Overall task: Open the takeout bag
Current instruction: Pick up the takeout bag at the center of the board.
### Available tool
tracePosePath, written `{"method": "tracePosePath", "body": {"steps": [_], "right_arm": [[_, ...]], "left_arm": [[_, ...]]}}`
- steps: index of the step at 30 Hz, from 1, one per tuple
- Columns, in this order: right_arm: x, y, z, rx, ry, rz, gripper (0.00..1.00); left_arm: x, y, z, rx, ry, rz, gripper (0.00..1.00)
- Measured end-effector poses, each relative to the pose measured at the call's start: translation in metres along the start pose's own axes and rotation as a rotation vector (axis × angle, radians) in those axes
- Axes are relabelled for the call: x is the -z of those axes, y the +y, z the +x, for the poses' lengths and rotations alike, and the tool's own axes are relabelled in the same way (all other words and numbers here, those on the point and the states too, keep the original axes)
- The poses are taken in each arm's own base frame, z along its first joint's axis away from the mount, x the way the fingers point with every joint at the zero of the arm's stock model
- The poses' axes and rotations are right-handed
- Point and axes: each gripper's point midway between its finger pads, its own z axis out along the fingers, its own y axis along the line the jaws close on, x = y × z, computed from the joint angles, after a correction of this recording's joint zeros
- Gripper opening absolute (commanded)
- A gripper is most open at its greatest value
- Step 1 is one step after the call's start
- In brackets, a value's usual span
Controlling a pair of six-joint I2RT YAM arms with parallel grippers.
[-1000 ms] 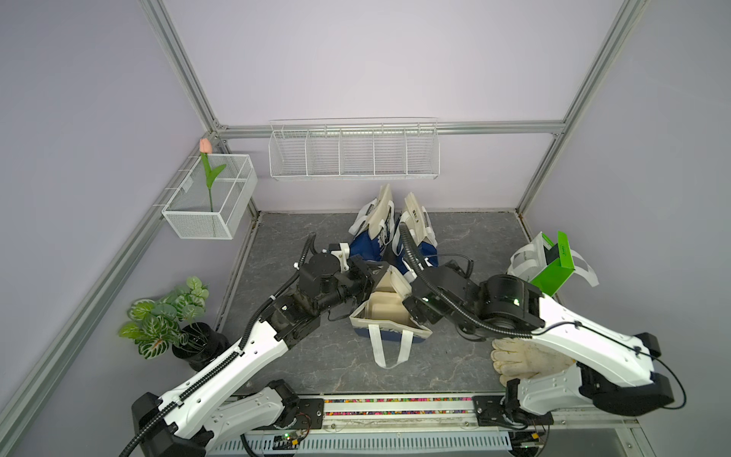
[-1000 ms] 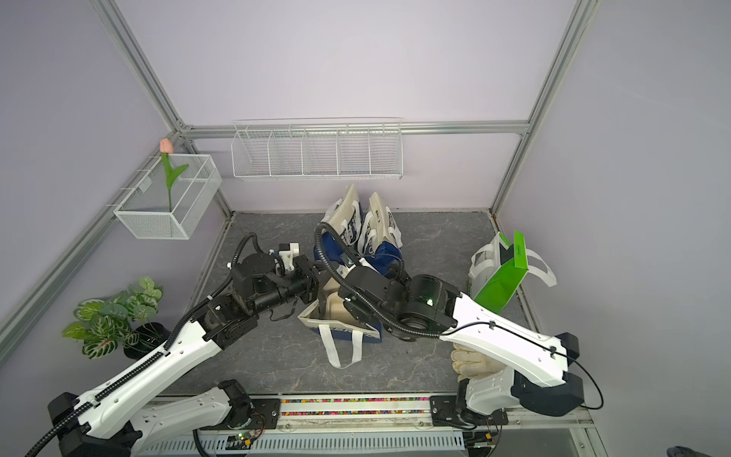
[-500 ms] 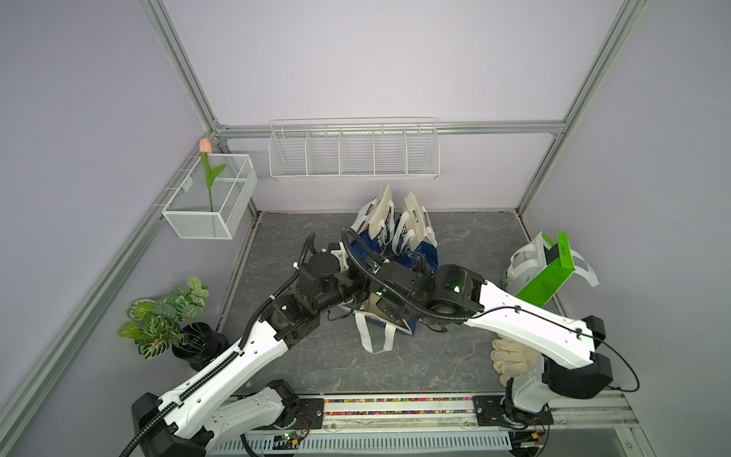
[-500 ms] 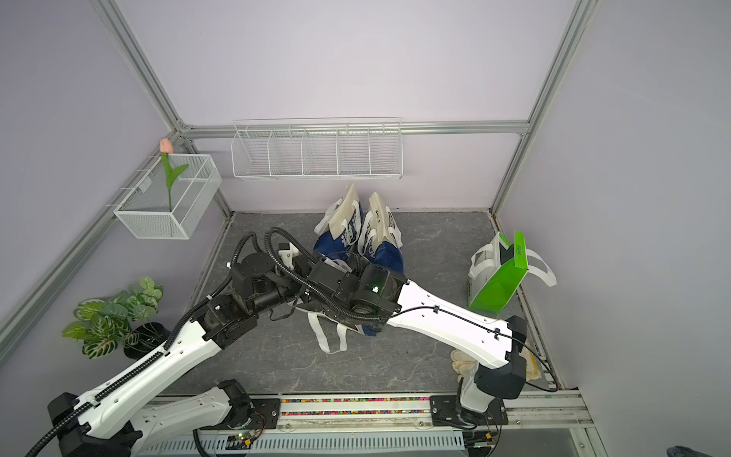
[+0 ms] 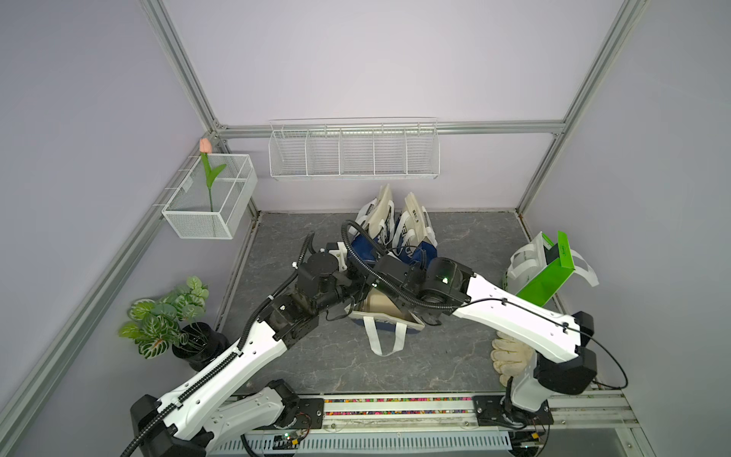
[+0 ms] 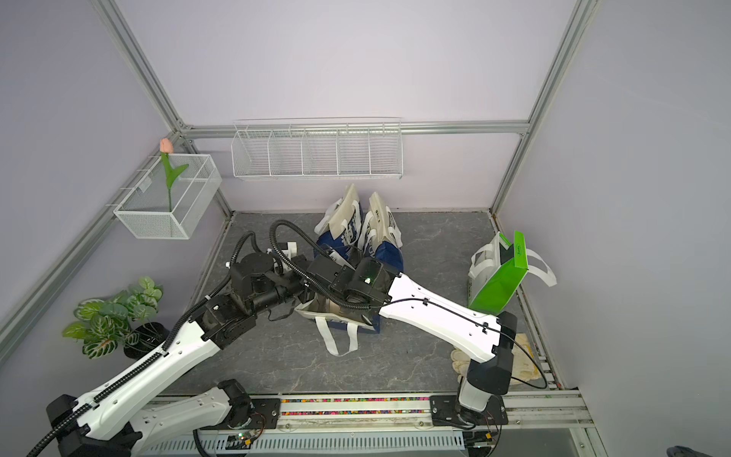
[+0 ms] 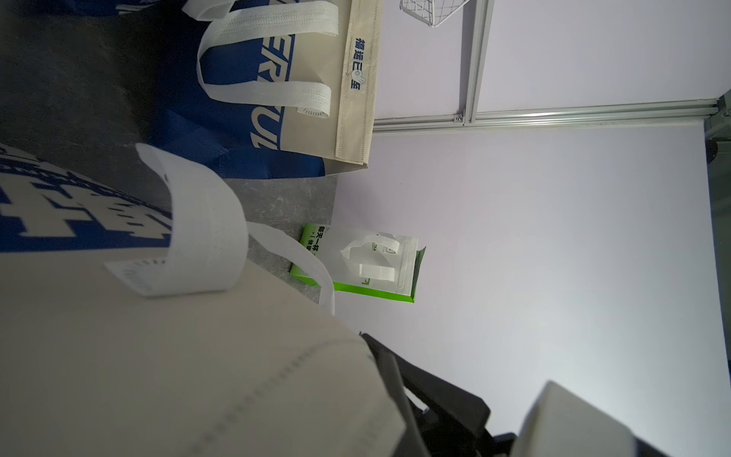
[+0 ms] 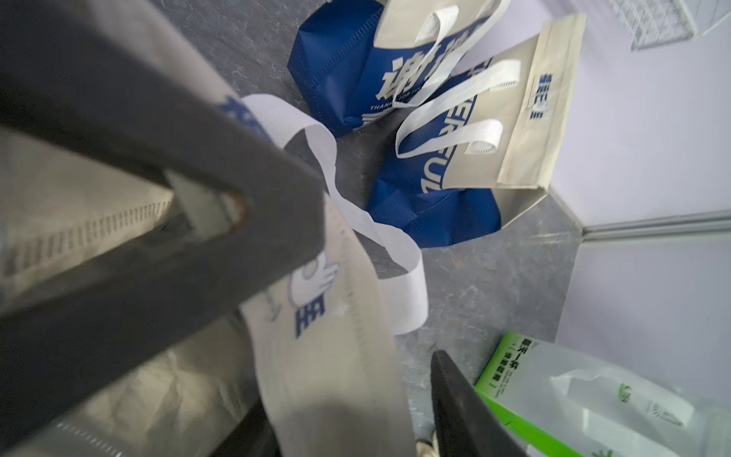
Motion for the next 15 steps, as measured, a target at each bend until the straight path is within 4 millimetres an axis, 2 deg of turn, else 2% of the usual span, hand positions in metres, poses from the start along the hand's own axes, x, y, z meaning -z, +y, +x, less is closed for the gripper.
{"method": "tracePosePath", "body": {"steps": [3, 5, 7, 8, 10, 11, 13, 15], "right_arm": [[0.008, -0.006, -0.004, -0.011, -0.014, 0.007, 0.32], [0.011, -0.01, -0.006, -0.018, -0.018, 0.014, 0.22], [0.012, -0.012, -0.005, -0.018, -0.015, 0.019, 0.07], [0.012, -0.013, -0.005, -0.021, -0.013, 0.019, 0.07], [0.011, -0.014, -0.004, -0.023, -0.008, 0.018, 0.07], [0.009, -0.016, -0.004, -0.028, -0.003, 0.017, 0.07], [0.005, -0.02, -0.003, -0.051, 0.011, 0.01, 0.07], [0.001, -0.022, -0.003, -0.08, 0.018, -0.016, 0.07]], "left_arm": [[-0.001, 0.001, 0.0, -0.022, 0.001, -0.012, 0.0], [-0.002, 0.001, 0.0, -0.034, 0.003, -0.022, 0.0], [-0.004, 0.0, 0.0, -0.048, 0.005, -0.027, 0.0], [-0.004, 0.0, 0.0, -0.053, 0.009, -0.03, 0.08], [-0.005, 0.0, 0.0, -0.07, 0.014, -0.039, 0.33], [-0.004, -0.002, 0.0, -0.085, 0.015, -0.038, 0.41], [0.0, -0.01, 0.001, -0.12, 0.024, -0.038, 0.51], [0.006, -0.019, 0.002, -0.17, 0.031, -0.039, 0.56]]}}
